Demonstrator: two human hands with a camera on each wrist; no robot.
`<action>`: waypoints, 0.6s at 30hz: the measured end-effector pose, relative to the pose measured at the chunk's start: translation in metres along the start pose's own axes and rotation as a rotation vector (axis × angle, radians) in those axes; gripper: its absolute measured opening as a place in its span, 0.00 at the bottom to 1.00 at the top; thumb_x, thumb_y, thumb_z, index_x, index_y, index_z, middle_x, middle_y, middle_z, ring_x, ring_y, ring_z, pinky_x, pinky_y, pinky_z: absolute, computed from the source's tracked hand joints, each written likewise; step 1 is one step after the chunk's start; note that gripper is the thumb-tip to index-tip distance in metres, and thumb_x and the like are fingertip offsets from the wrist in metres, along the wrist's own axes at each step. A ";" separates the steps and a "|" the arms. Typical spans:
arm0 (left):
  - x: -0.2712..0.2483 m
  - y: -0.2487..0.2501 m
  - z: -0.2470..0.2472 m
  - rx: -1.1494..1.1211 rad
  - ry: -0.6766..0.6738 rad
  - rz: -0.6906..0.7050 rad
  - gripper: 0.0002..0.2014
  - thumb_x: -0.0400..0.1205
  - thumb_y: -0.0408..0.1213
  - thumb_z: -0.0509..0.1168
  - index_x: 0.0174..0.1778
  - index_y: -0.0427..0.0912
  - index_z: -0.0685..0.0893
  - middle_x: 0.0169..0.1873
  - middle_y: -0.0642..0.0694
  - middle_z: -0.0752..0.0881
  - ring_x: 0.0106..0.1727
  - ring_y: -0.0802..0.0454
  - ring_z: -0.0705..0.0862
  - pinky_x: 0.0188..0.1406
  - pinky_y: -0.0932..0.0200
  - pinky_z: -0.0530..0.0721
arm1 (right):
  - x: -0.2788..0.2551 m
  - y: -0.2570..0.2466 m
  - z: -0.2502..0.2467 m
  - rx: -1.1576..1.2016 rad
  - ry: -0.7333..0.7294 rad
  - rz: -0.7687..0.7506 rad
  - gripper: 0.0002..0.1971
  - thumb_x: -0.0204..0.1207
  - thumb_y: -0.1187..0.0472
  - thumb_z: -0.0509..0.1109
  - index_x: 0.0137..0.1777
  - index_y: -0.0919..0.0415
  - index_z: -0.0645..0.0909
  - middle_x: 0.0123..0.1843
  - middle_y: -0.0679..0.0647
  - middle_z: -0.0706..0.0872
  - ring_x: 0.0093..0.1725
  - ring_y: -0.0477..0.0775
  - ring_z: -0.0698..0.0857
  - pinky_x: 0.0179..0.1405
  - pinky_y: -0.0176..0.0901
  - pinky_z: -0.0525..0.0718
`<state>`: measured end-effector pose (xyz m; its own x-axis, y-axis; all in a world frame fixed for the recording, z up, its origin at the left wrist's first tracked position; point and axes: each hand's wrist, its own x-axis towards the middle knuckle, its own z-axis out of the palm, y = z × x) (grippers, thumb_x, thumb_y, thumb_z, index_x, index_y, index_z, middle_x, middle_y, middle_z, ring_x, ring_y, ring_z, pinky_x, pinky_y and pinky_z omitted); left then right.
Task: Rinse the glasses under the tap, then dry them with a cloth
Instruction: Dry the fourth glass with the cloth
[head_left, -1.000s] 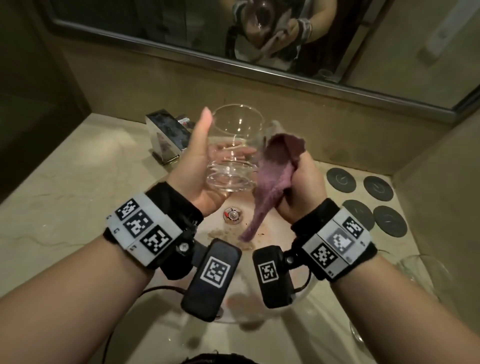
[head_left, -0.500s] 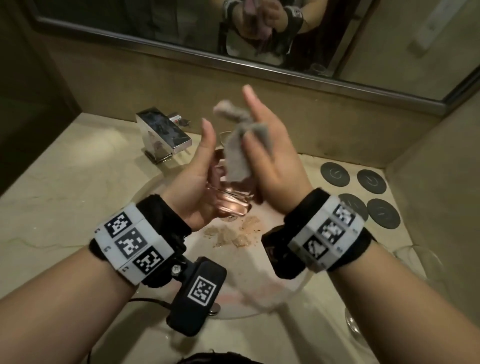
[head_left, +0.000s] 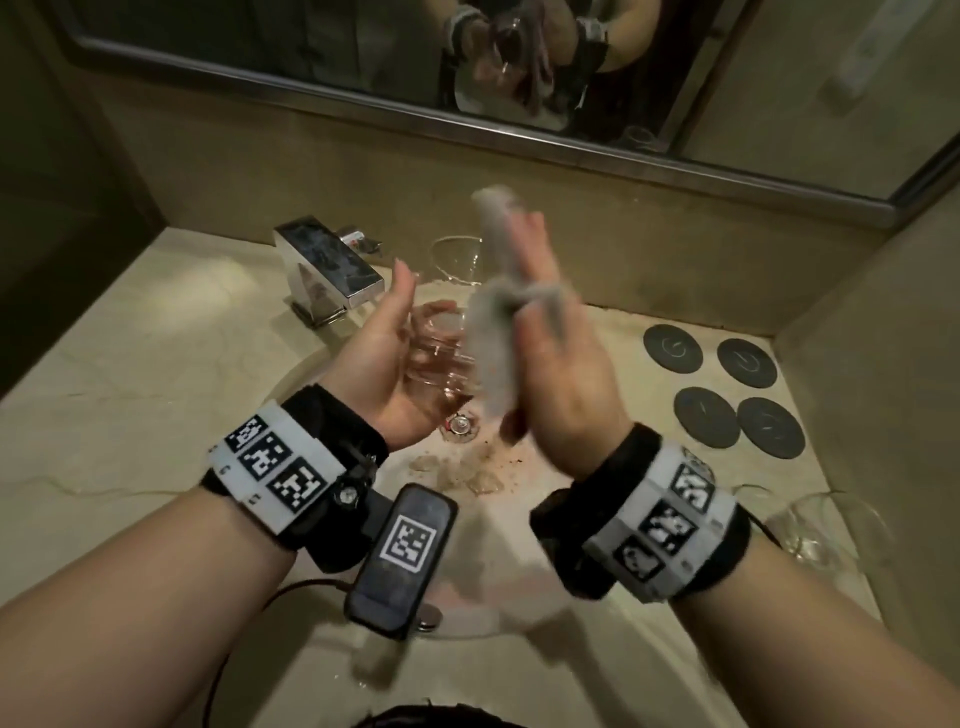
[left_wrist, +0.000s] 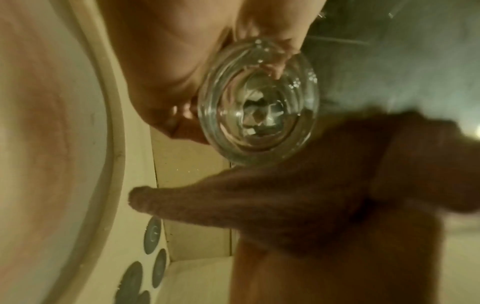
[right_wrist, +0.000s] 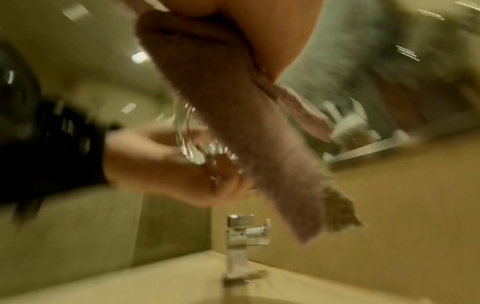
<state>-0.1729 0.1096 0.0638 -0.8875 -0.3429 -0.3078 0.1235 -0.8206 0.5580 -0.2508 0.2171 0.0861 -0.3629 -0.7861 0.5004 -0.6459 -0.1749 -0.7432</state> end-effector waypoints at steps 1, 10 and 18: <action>-0.002 -0.001 0.002 0.032 -0.015 -0.001 0.25 0.82 0.58 0.53 0.56 0.44 0.86 0.44 0.44 0.88 0.42 0.52 0.88 0.39 0.59 0.88 | -0.003 0.008 0.002 -0.298 -0.138 -0.177 0.33 0.83 0.41 0.39 0.80 0.58 0.64 0.78 0.57 0.72 0.81 0.57 0.62 0.82 0.59 0.51; -0.009 -0.014 0.006 0.289 -0.104 0.111 0.17 0.79 0.51 0.49 0.55 0.54 0.79 0.45 0.57 0.90 0.47 0.61 0.88 0.36 0.62 0.86 | -0.006 0.018 0.001 -0.661 -0.075 -0.514 0.24 0.81 0.50 0.57 0.73 0.58 0.75 0.76 0.61 0.73 0.79 0.62 0.66 0.78 0.64 0.60; 0.004 -0.006 0.006 0.253 -0.170 0.084 0.27 0.84 0.59 0.46 0.54 0.49 0.87 0.55 0.47 0.88 0.60 0.54 0.85 0.61 0.55 0.83 | 0.009 0.017 0.008 -0.565 0.025 -0.355 0.26 0.79 0.54 0.58 0.74 0.65 0.73 0.76 0.62 0.73 0.79 0.62 0.67 0.79 0.61 0.61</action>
<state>-0.1795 0.1156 0.0638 -0.9429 -0.3059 -0.1316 0.1039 -0.6456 0.7566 -0.2593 0.2024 0.0739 -0.0747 -0.7228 0.6870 -0.9791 -0.0774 -0.1879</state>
